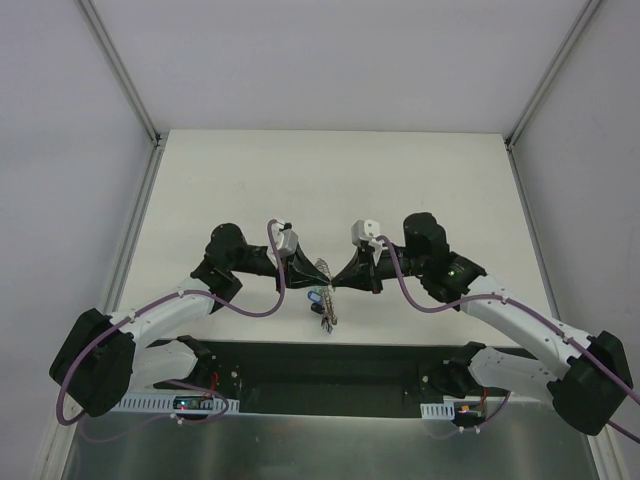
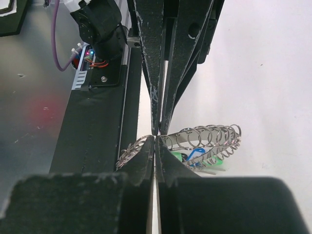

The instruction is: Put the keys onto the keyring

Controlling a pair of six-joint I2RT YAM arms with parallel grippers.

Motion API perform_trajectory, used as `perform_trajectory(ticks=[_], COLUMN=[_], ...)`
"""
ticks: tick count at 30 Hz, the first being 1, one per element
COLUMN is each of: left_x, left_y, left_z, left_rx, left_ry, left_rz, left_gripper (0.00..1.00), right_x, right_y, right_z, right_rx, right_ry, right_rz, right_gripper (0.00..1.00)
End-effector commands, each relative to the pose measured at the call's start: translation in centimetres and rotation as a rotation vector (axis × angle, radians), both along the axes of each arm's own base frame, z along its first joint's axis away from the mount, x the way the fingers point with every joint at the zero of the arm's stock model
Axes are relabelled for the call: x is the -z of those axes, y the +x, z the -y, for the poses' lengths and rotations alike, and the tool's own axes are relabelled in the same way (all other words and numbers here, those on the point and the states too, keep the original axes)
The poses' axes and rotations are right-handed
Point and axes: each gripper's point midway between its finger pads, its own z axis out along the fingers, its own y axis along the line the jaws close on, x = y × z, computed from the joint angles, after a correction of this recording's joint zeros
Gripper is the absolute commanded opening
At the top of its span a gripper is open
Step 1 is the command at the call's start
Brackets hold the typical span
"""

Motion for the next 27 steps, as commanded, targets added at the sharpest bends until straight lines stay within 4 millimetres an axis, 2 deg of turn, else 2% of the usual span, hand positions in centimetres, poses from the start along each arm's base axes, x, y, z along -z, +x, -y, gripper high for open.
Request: perform_trajectory(ticks=[1,6,13,17,23,26,27], left_x=[-3.7,-3.8,-3.8,-3.9,-4.0,-4.1,-3.7], left_y=[-1.2,-0.8,-0.4,-0.1,0.7,1.6,1.7], left_z=[0.5,0.5,0.5,0.5,0.4,0.4,0.4], left_rx=[0.085,0.057,0.023,-0.006,-0.069,-0.128,-0.148], left_ry=[-0.088,-0.088,-0.085,-0.088,-0.088,-0.093,-0.092], left_rz=[0.144,0.151,0.164,0.165,0.16,0.152,0.142], left_gripper=[0.0,0.0,0.0,0.0,0.0,0.0,0.0], right_x=[-3.2,-2.8,-2.9,-3.0,-1.9,-0.3,0.8], right_y=[0.2,0.3,2.2,1.7,2.0,3.7,4.5], right_z=[-1.1,-1.1,0.5,1.0,1.8,2.9,3.6], right_rx=[-0.049,-0.04,0.095,0.099,0.177,0.319,0.397], right_ry=[0.09,0.081,0.083,0.091,0.063,0.002,-0.041], right_rz=[0.063,0.039,0.009,-0.023,-0.077,-0.119,-0.143], right_gripper=[0.01,0.01,0.01,0.01,0.01,0.01,0.01])
